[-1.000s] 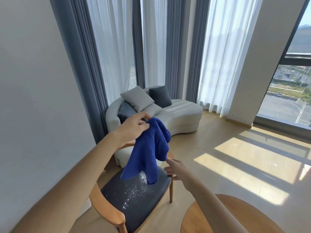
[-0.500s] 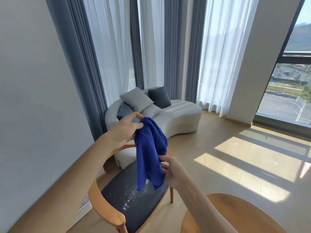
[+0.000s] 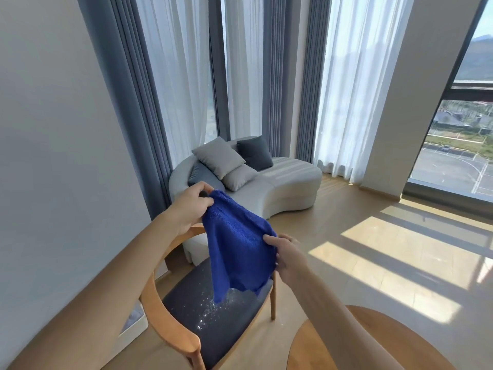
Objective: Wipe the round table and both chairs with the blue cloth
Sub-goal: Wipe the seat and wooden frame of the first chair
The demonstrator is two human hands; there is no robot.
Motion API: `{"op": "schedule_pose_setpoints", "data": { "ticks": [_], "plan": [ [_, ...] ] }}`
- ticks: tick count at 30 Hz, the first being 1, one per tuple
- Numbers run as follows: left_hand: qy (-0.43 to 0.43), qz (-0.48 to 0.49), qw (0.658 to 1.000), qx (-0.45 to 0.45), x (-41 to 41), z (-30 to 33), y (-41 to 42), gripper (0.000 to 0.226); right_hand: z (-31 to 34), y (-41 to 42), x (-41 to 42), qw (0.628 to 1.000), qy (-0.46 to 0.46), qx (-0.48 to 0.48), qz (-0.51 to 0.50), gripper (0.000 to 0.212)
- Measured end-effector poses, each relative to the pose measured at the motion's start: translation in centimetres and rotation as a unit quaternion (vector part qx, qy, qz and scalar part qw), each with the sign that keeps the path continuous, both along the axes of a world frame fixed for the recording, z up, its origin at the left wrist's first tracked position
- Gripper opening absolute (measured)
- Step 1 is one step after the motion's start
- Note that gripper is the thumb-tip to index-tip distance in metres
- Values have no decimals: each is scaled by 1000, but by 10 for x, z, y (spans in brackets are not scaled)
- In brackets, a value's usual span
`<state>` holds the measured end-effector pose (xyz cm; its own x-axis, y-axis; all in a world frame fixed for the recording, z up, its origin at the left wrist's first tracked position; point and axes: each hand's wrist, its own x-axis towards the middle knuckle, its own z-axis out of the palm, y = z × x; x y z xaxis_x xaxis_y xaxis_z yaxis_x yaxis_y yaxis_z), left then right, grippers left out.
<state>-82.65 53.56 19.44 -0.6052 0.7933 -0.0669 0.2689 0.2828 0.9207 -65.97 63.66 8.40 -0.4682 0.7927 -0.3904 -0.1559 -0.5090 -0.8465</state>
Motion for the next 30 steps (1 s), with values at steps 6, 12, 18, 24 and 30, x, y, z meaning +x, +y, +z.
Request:
{"op": "schedule_pose_setpoints", "data": {
  "ticks": [6,12,18,24,30],
  "plan": [
    [157,33,985,-58,1,-14,-4,17,31,25,11,984,-112,134,26,40],
    [135,18,989,-50,0,-13,-7,15,50,37,13,971,-165,132,114,36],
    [95,7,995,-26,-4,-11,-11,13,60,30,20,972,-160,58,161,23],
    [74,-25,997,-18,-9,-12,-17,15,64,22,17,963,-184,124,154,12],
    [79,-91,992,-41,-18,-10,-27,20,76,23,16,903,-246,316,153,25]
  ]
}}
